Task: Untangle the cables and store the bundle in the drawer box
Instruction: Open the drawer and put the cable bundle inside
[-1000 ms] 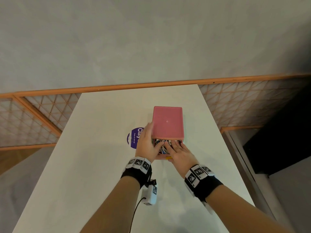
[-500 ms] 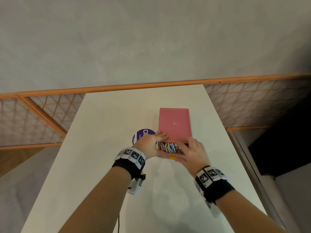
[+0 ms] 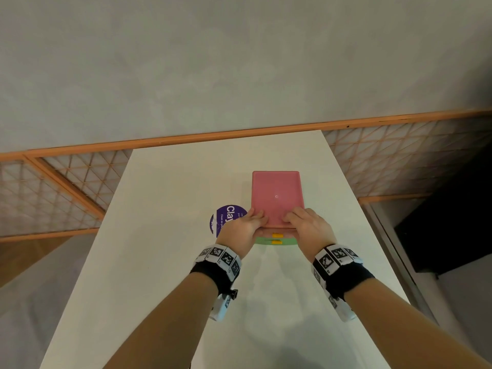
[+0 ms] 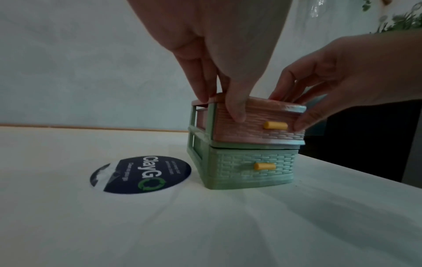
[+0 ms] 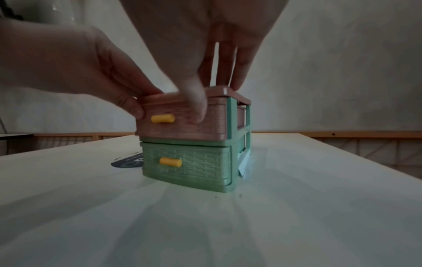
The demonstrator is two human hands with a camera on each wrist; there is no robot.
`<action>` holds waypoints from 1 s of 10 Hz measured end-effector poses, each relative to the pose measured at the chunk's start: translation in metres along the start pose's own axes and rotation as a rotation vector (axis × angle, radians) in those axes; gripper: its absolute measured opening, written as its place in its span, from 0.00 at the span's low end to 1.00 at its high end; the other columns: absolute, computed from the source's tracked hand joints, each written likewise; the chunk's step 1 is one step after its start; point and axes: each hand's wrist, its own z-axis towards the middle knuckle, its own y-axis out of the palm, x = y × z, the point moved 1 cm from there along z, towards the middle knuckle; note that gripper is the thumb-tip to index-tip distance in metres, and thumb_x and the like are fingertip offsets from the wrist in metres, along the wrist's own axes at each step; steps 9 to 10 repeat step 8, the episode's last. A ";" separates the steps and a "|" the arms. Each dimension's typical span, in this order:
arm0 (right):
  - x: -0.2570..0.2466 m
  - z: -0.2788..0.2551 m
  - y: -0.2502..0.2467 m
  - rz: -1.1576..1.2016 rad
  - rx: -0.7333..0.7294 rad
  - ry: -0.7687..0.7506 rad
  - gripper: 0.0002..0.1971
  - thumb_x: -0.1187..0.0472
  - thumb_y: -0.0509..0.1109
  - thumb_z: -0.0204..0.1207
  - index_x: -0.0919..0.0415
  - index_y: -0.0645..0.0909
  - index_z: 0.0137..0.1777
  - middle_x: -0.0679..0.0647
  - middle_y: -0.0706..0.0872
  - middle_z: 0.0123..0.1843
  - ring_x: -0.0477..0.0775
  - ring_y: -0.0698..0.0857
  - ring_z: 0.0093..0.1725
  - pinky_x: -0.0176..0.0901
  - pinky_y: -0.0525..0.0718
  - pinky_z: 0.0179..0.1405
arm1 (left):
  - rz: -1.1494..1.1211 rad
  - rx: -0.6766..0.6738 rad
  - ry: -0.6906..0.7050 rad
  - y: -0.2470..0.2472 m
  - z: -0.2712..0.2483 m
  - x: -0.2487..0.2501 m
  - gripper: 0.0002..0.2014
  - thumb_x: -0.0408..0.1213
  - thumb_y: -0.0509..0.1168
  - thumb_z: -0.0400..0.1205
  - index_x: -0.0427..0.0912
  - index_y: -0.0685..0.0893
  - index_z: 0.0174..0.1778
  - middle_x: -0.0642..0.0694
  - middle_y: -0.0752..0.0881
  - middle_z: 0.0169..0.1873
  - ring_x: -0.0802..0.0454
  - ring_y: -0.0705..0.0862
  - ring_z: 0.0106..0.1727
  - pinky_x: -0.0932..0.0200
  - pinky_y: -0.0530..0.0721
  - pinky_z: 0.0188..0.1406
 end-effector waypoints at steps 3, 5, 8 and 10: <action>0.007 -0.001 -0.012 0.054 -0.112 0.072 0.11 0.69 0.68 0.72 0.53 0.82 0.49 0.47 0.84 0.48 0.55 0.81 0.49 0.43 0.78 0.37 | -0.017 0.123 0.003 0.012 -0.009 0.010 0.16 0.34 0.61 0.85 0.42 0.83 0.68 0.42 0.81 0.70 0.42 0.75 0.75 0.42 0.85 0.60; 0.003 -0.002 -0.012 0.046 -0.136 0.088 0.13 0.70 0.66 0.73 0.53 0.81 0.53 0.48 0.82 0.53 0.54 0.79 0.54 0.40 0.73 0.39 | -0.034 0.101 0.012 0.006 -0.008 0.009 0.16 0.37 0.61 0.86 0.44 0.81 0.71 0.46 0.78 0.73 0.47 0.71 0.78 0.48 0.78 0.69; -0.012 0.013 -0.061 0.351 -0.074 0.102 0.24 0.72 0.66 0.70 0.52 0.80 0.64 0.51 0.81 0.64 0.54 0.80 0.63 0.41 0.77 0.63 | -0.760 0.562 -0.354 -0.027 -0.045 0.004 0.09 0.32 0.68 0.81 0.46 0.88 0.54 0.50 0.88 0.59 0.51 0.86 0.61 0.60 0.83 0.61; -0.012 0.013 -0.061 0.351 -0.074 0.102 0.24 0.72 0.66 0.70 0.52 0.80 0.64 0.51 0.81 0.64 0.54 0.80 0.63 0.41 0.77 0.63 | -0.760 0.562 -0.354 -0.027 -0.045 0.004 0.09 0.32 0.68 0.81 0.46 0.88 0.54 0.50 0.88 0.59 0.51 0.86 0.61 0.60 0.83 0.61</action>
